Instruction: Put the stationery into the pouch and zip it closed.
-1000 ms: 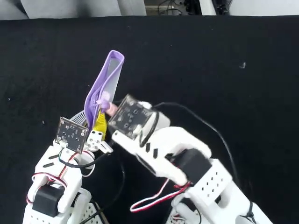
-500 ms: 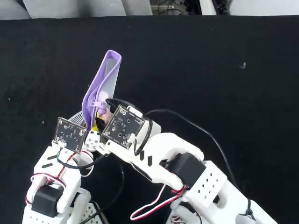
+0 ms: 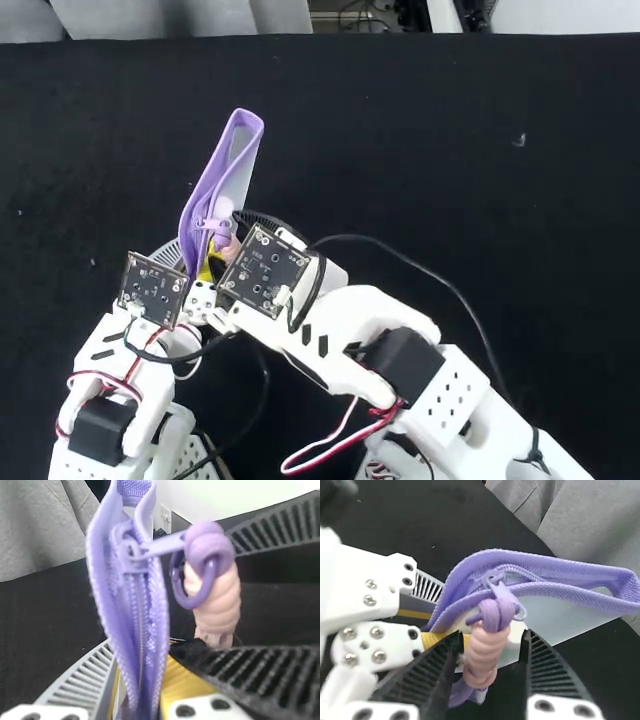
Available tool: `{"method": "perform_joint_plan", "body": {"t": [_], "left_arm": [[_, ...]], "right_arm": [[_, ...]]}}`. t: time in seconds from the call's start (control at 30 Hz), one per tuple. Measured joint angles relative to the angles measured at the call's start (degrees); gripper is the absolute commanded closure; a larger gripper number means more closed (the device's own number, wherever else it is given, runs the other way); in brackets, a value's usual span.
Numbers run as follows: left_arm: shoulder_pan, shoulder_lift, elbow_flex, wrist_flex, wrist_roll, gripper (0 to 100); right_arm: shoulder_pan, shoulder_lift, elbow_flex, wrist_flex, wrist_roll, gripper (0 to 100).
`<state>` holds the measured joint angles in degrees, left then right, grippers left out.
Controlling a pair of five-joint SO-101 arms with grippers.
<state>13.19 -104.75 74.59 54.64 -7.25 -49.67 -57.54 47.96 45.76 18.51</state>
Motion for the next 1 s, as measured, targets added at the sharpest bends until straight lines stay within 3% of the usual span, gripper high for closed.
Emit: {"method": "perform_joint_plan", "body": {"t": [0.57, 1.0], "left_arm": [[0.0, 0.0, 0.0, -0.35, 0.0, 97], [-0.26, 0.0, 0.0, -0.35, 0.26, 97]], "right_arm": [[-2.11, -7.56, -1.14, 5.89, 0.0, 80.0], [-2.29, -9.67, 5.54, -2.9, -0.18, 81.3]]}}
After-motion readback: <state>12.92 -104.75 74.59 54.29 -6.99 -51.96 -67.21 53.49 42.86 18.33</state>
